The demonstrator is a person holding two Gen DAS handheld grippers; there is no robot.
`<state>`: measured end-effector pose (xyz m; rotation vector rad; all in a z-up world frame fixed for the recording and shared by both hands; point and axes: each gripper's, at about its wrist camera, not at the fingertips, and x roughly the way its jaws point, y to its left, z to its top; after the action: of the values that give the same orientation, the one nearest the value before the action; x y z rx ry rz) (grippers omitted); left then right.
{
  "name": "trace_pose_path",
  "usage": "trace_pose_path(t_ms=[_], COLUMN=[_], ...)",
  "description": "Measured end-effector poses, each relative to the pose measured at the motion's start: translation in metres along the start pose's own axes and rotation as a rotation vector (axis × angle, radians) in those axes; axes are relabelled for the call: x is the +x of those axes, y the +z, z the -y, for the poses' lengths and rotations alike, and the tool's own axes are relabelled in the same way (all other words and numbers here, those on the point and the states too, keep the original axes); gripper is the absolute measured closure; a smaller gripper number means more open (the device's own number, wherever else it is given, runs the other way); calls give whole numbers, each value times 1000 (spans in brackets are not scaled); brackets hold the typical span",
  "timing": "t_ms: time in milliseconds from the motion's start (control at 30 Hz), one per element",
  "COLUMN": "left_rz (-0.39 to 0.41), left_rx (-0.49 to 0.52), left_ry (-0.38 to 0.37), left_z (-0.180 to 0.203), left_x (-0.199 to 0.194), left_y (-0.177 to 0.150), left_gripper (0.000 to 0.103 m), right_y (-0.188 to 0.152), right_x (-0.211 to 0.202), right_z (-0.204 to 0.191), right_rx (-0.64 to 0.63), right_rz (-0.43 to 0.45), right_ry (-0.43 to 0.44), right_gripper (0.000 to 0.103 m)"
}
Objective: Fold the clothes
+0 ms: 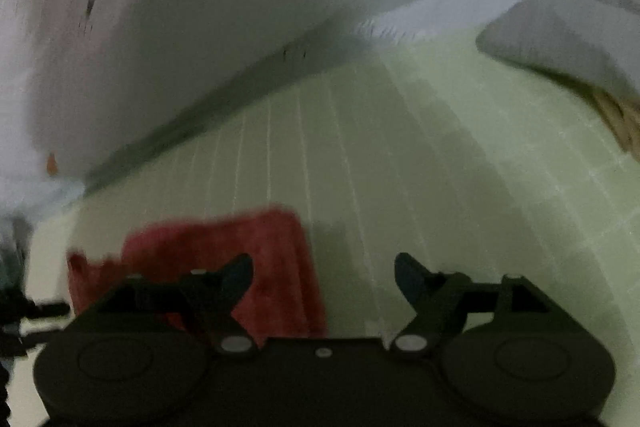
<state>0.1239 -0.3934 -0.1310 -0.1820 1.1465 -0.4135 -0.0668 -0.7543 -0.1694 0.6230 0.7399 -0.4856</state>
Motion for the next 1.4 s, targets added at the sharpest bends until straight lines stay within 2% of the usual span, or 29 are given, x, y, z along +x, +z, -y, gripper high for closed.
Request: trace_pose_path(t_ms=[167,233,367,400,433,467,500,533,667,800,833,867,900,933,967,1000,1033,1067,1133,1333,1400], left_rz=[12,28,24,14,5,-7,-21,-31,32,92,100,105,109,110,111,112,110,100,60,-38,-42], left_rx=[52,72,81,82,81,79,78,76,50,-126,-158,-175,-186,-181,-171,-160,-145,-123,-60,108,157], left_ry=[-98,-106,-140,-142,-143,-146,-147,-143,-115,-55,-46,-48,-55,-69,-85,-101,-118,-135,-150,-118,-101], left_z=[14,20,31,34,36,38,39,39,27,-7,-15,-21,-27,-29,-28,-28,-25,-21,-13,24,33], left_x=[1,6,25,29,33,37,40,42,34,29,29,27,24,21,18,15,14,14,17,42,47], left_y=[-11,-6,12,15,16,18,20,21,17,22,22,22,21,20,18,16,15,12,5,-18,-22], left_gripper=[30,29,32,39,48,71,95,100,101,97,93,77,54,42,22,18,18,15,10,10,8], right_y=[-16,-14,-9,-7,-6,-4,-3,-3,-4,-2,-2,-1,0,1,1,1,0,-2,-6,-22,-24], right_x=[3,5,10,13,16,17,19,16,5,0,0,1,2,0,-2,-4,-5,-4,3,38,42], right_z=[-7,-11,-16,-15,-13,-12,-10,-10,-6,6,9,9,9,8,7,6,3,0,-11,-42,-52], right_rx=[13,6,-11,-15,-11,-4,1,-7,-21,34,49,48,43,39,35,31,29,24,1,-93,-136], right_rz=[-15,-2,20,22,20,14,11,27,93,121,121,113,101,102,103,104,104,95,62,-41,-32], right_ry=[46,62,85,86,96,108,120,130,153,122,111,83,64,65,66,70,88,112,147,171,153], right_gripper=[25,31,34,46,68,78,95,99,100,100,98,95,85,70,62,46,40,39,23,14,9])
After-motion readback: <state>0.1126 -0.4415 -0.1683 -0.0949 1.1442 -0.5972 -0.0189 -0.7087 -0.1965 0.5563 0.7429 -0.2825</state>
